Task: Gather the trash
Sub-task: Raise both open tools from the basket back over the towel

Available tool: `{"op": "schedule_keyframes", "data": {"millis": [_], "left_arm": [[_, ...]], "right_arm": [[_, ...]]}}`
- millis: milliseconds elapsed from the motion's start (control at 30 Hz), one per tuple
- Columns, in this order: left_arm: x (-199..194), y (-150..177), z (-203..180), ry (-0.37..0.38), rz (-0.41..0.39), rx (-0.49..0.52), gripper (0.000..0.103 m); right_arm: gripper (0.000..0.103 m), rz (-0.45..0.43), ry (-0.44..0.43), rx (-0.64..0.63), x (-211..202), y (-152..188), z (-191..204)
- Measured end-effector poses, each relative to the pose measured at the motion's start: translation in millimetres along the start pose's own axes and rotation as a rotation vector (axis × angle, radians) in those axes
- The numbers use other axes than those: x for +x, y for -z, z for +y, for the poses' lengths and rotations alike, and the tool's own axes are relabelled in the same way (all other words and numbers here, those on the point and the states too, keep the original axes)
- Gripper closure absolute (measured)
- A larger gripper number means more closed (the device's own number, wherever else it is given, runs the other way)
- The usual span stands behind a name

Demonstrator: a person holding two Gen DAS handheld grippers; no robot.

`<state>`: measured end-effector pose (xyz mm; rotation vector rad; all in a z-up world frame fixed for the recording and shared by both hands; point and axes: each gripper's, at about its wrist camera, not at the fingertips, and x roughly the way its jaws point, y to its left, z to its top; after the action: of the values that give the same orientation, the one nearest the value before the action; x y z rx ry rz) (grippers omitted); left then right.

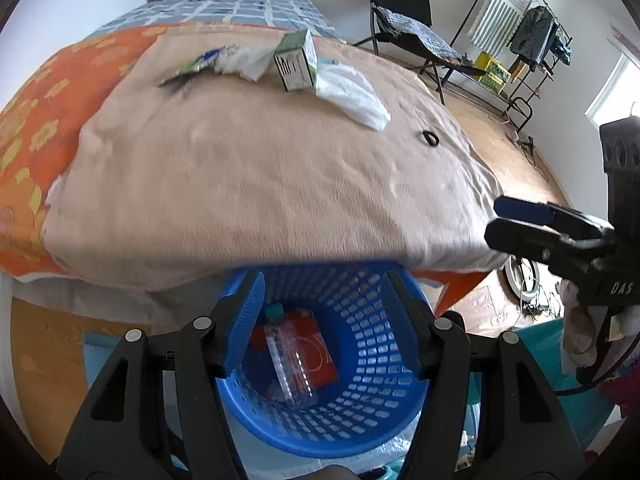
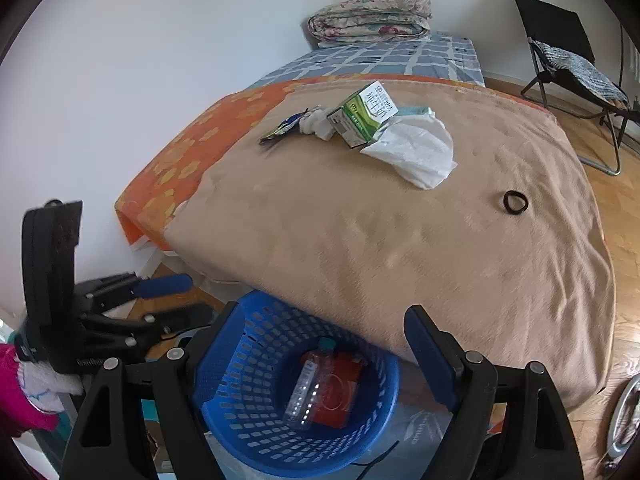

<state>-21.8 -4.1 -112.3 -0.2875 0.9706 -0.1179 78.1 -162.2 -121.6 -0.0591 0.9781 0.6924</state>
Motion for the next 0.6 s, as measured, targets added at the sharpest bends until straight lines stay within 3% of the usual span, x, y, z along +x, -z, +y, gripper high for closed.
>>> {"op": "schedule_keyframes", "data": {"millis": [467,600], "left_arm": [[-5,-62,18,0.004,-0.074,-0.06,0.041],[-3,-78,19,-0.012,-0.091,-0.045,0.041]], "right_arm": [[0.019,-0.039,0.036,0.011,-4,-29,-30],[0.019,-0.06,0.07,-0.036,-3,-39,-35]]}}
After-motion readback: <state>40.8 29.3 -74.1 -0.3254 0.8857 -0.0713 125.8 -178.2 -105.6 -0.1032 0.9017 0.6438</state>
